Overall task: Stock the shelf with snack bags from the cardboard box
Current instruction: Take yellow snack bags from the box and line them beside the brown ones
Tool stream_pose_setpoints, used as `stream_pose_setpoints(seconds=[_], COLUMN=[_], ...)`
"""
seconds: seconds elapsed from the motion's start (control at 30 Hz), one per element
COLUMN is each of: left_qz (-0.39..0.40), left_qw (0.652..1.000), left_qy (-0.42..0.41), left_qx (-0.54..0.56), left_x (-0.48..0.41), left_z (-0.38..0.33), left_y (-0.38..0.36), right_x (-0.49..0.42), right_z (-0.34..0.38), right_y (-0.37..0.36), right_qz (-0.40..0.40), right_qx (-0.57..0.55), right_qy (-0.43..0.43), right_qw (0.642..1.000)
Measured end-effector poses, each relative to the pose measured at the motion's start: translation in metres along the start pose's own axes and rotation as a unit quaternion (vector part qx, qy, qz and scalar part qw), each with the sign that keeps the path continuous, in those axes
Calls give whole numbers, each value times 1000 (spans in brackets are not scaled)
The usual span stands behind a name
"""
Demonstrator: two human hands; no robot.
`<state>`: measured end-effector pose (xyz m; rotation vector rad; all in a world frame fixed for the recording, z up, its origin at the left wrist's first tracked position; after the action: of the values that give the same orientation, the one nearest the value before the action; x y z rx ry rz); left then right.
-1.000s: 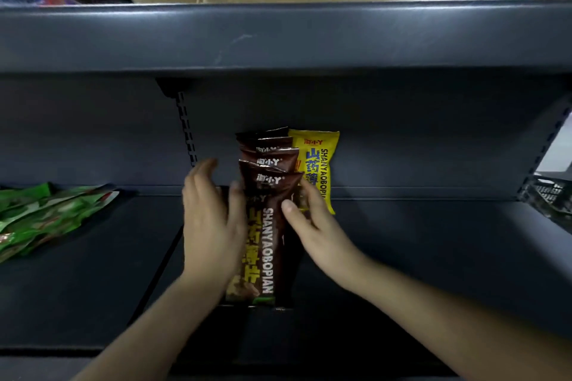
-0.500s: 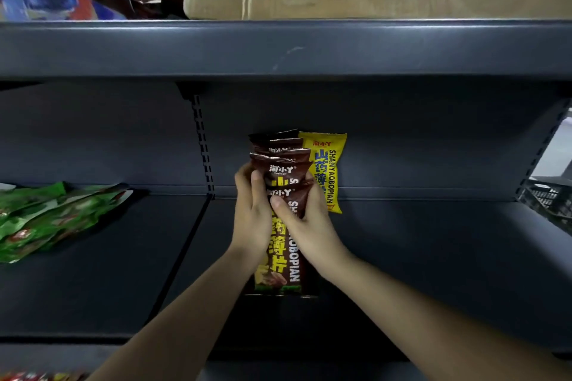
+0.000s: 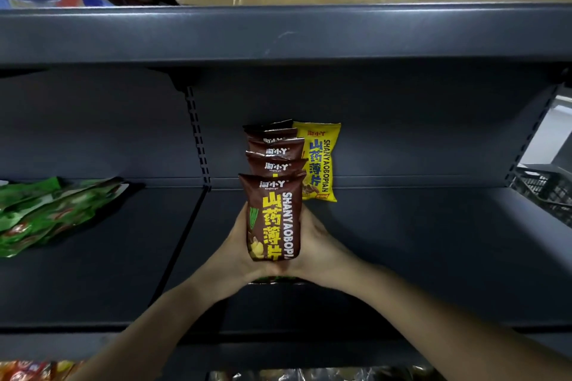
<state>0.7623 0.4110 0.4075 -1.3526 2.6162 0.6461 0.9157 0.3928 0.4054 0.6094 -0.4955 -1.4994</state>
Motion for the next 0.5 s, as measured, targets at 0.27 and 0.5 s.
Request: stream_pose_setpoints(seconds=[0.27, 0.5], left_qz=[-61, -69], left_qw=[991, 968], left_qy=[77, 105], left_qx=[-88, -216], left_x=[-2, -7], left_z=[5, -7], left_y=[2, 8], right_x=[2, 6], right_z=[-6, 1], right_y=[-20, -6], right_qz=[-78, -72], right_qx=[23, 31], right_qy=[-14, 9], right_qw=[997, 997])
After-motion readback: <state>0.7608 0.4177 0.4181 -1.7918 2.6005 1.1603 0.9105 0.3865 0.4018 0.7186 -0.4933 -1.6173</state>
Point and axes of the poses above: each hand's wrist, its own x-axis away from the middle knuckle, its own y-axis out of the back of the hand, z = x × y, the point moved 2 cm from there along -x, towards the middle knuckle, and after that the axes turned 12 degrees about -y, right-handed, at the moved point
